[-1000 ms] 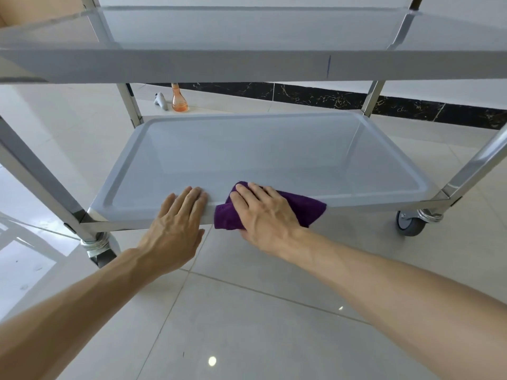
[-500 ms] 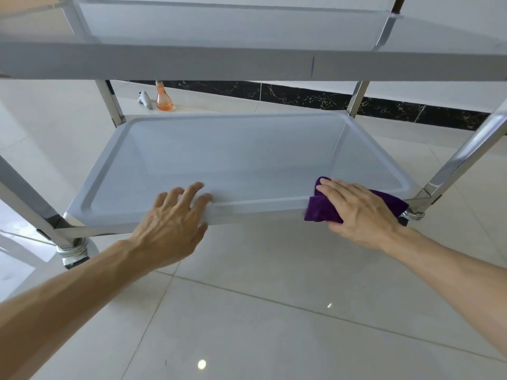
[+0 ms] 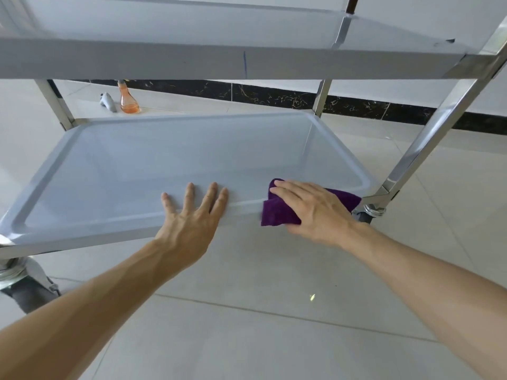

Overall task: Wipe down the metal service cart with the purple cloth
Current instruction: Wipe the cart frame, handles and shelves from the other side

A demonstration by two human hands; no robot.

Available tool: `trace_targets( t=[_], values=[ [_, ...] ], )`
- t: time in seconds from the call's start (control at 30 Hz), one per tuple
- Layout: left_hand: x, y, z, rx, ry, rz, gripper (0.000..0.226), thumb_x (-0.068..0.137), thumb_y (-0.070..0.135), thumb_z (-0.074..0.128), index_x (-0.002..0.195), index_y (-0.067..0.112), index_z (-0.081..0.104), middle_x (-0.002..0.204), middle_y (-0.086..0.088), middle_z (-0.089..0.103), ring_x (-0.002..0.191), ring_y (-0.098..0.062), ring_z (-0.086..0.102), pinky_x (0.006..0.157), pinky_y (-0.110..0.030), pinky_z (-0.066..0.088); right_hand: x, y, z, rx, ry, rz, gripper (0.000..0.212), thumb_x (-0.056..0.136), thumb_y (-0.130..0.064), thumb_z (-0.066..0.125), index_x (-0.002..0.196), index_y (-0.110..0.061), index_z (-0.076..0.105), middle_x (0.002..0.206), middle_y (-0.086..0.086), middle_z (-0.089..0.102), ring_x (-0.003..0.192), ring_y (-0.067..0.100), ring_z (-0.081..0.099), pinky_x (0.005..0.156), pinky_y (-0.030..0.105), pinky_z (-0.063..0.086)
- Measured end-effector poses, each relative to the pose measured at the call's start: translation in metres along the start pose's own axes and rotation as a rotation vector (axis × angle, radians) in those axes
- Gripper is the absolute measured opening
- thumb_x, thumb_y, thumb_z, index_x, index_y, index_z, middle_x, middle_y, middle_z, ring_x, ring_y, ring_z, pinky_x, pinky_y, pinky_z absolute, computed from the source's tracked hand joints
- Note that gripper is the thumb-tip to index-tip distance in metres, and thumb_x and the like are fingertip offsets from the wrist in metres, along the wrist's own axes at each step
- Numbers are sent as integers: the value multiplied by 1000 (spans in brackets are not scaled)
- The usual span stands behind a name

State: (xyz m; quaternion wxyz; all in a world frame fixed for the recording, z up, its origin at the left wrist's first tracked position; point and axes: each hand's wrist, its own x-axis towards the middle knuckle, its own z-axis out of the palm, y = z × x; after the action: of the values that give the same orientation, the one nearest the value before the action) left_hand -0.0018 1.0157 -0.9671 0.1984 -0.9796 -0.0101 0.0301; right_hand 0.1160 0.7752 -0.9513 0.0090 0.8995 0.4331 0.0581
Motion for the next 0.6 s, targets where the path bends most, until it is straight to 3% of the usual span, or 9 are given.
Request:
trace_targets(
  t=[0.13, 0.27, 0.6],
  values=[
    [1, 2, 3, -25, 1, -11, 83, 99, 15, 39, 151, 11, -26, 163, -8, -18, 147, -48, 1, 104, -74, 25, -35, 58, -7, 40, -43, 217, 81, 83, -38, 73, 152, -24, 33, 161, -5, 30, 145, 17, 32, 119, 34, 22],
    [2, 4, 5, -34, 6, -25, 84, 99, 16, 39, 150, 13, -27, 163, -7, -20, 148, -47, -1, 105, -75, 23, -52, 79, -4, 39, -32, 389, 77, 87, -28, 70, 152, -18, 31, 161, 1, 30, 147, 20, 28, 120, 35, 16],
    [4, 2, 12, -85, 51, -36, 87, 97, 16, 41, 150, 16, -28, 163, -4, -19, 148, -46, -2, 106, -74, 20, -19, 22, 11, 4, 13, 207, 75, 91, -32, 62, 155, -14, 26, 164, 2, 21, 151, 20, 18, 121, 38, 14]
  ],
)
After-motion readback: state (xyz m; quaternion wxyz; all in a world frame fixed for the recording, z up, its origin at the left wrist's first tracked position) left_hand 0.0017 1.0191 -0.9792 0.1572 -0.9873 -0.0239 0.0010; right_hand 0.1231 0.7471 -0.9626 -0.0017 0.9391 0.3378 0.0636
